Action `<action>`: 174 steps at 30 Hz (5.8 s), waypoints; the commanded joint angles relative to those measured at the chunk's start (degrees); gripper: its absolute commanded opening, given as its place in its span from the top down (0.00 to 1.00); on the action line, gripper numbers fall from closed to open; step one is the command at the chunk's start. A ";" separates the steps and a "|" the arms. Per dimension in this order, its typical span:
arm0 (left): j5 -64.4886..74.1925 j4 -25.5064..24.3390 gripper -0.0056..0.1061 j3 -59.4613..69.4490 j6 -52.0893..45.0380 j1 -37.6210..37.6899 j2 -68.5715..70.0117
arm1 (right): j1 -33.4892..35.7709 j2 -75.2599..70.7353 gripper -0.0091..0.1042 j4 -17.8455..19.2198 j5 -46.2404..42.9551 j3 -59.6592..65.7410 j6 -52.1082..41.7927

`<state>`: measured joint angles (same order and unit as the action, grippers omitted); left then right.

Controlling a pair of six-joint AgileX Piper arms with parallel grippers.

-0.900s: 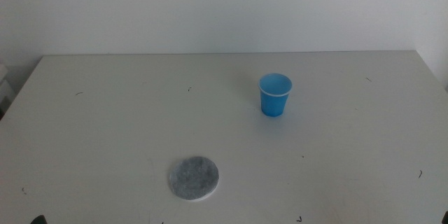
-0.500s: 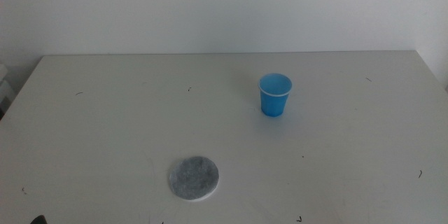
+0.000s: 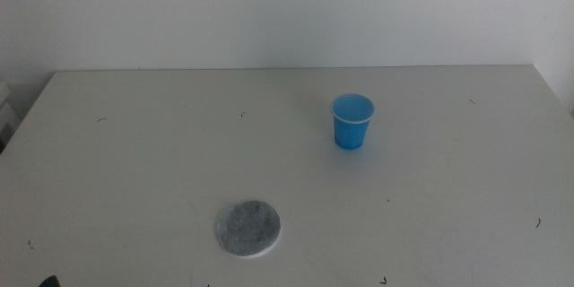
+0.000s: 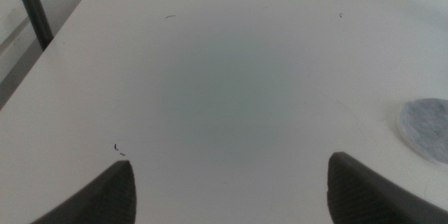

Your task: Place an empty cup on a cup mat.

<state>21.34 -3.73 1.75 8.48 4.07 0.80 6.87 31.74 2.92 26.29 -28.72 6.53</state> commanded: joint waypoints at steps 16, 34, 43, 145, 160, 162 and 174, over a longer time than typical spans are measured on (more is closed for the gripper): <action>-3.84 -0.02 0.01 -0.34 0.62 -0.06 0.20 | 9.96 32.90 0.09 1.88 21.98 -39.62 3.25; -3.84 -0.02 0.01 -0.34 0.62 -0.06 0.20 | 11.19 64.32 0.09 0.06 36.11 -76.50 3.37; -3.84 -0.02 0.01 -0.34 0.62 -0.06 0.20 | 11.19 76.46 0.09 -1.21 36.26 -84.93 8.32; -3.84 -0.02 0.01 -0.34 0.62 -0.06 0.20 | 41.79 95.02 0.93 -0.74 41.81 -88.24 15.40; -3.84 -0.02 0.01 -0.34 0.62 -0.06 0.20 | 41.86 95.01 0.66 1.88 42.29 -88.24 16.12; -3.84 -0.02 0.01 -0.34 0.62 -0.06 0.20 | 41.86 94.82 0.55 1.96 42.17 -88.24 16.70; -3.84 -0.02 0.01 -0.34 0.62 -0.06 0.20 | 40.81 81.97 0.26 11.10 45.40 -88.24 21.42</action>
<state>21.34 -3.73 1.75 8.48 4.07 0.80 48.48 119.89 10.67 70.22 -115.70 27.70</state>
